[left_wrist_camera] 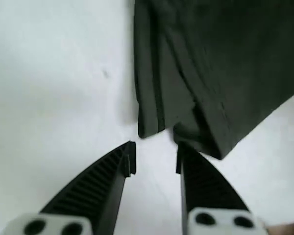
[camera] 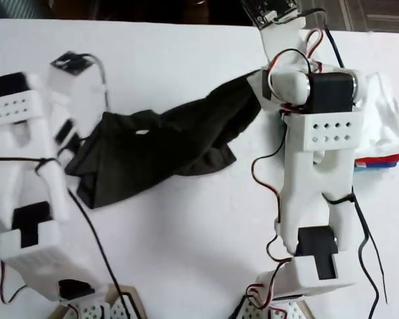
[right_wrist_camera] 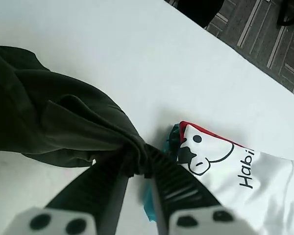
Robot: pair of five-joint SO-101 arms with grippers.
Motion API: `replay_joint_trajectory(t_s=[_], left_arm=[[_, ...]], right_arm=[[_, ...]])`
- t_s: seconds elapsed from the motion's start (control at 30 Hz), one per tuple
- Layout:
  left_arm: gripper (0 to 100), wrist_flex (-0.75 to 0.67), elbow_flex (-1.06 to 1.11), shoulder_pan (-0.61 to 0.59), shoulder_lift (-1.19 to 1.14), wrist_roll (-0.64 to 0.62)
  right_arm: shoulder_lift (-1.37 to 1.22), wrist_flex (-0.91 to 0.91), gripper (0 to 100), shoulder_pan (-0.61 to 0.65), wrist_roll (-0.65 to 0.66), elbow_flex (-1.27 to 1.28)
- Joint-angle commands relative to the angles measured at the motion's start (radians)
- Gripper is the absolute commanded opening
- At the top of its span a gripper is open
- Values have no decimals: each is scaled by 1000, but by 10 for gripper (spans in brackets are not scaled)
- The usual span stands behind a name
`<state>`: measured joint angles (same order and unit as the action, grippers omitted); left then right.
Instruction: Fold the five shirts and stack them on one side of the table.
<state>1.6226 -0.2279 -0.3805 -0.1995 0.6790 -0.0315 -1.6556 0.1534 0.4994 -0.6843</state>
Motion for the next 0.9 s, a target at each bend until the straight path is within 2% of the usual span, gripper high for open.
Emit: replay_joint_trajectory(t_s=[0.0, 0.13, 0.37, 0.6, 0.87], left_arm=[[177, -40, -1, 129, 12, -69], [177, -68, 1, 193, 11, -61], [179, -187, 58, 215, 12, 98], [181, -502, 262, 176, 11, 204], [181, -677, 384, 124, 8, 328]], right_arm=[[53, 1, 19, -18, 6, 23], [58, 16, 19, -21, 6, 51], [61, 8, 19, -21, 6, 54], [61, -5, 19, -15, 5, 52], [59, -21, 19, -13, -3, 54]])
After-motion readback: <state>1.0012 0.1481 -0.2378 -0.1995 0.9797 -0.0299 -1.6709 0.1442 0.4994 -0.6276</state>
